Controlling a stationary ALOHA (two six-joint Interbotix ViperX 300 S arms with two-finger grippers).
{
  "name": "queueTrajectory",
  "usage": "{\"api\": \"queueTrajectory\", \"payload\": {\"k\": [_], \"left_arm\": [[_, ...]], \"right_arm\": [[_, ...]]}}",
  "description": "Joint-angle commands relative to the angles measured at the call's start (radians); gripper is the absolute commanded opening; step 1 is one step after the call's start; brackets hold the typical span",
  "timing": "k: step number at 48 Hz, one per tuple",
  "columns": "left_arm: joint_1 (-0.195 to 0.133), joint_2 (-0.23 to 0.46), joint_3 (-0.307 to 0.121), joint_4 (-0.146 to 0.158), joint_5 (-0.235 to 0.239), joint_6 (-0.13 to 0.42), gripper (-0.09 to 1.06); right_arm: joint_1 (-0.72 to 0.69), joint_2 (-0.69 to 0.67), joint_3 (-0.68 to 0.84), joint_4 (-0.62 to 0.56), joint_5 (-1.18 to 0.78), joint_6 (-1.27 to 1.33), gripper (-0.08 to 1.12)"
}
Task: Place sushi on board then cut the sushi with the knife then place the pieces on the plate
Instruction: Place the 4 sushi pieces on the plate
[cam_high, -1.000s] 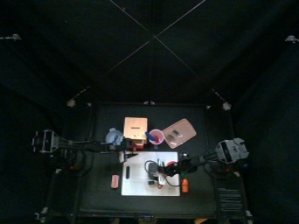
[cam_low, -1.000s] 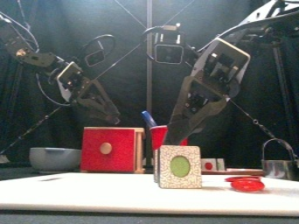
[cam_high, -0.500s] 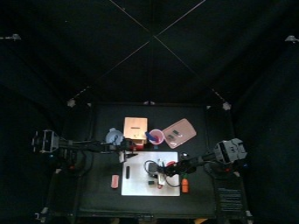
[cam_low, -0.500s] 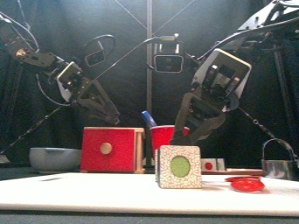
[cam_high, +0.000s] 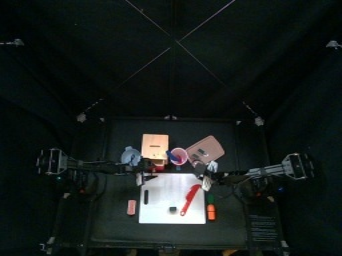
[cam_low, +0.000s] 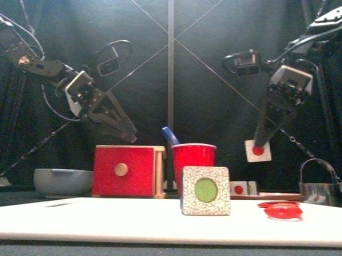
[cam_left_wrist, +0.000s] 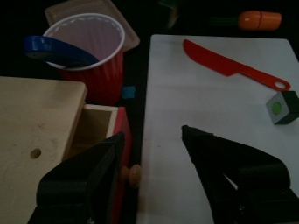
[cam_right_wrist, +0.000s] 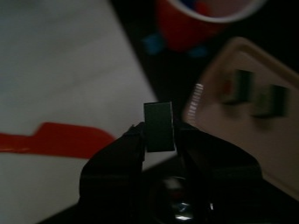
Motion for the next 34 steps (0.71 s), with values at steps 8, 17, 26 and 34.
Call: {"api": "queueTrajectory", "payload": {"k": [8, 17, 26, 34], "left_arm": [[0.005, -0.003, -0.011, 0.002, -0.003, 0.003, 0.9], [0.009, -0.003, -0.008, -0.002, -0.003, 0.003, 0.9], [0.009, -0.005, -0.006, -0.002, -0.003, 0.003, 0.9], [0.009, -0.005, -0.005, -0.002, -0.003, 0.003, 0.9]], "right_arm": [[-0.318, -0.031, 0.064, -0.055, -0.193, 0.0, 0.64], [-0.457, 0.063, 0.071, -0.071, -0.301, -0.002, 0.64], [-0.497, 0.153, 0.046, -0.098, -0.321, -0.002, 0.64], [-0.497, 0.207, 0.023, -0.101, -0.33, 0.0, 0.65]]}}
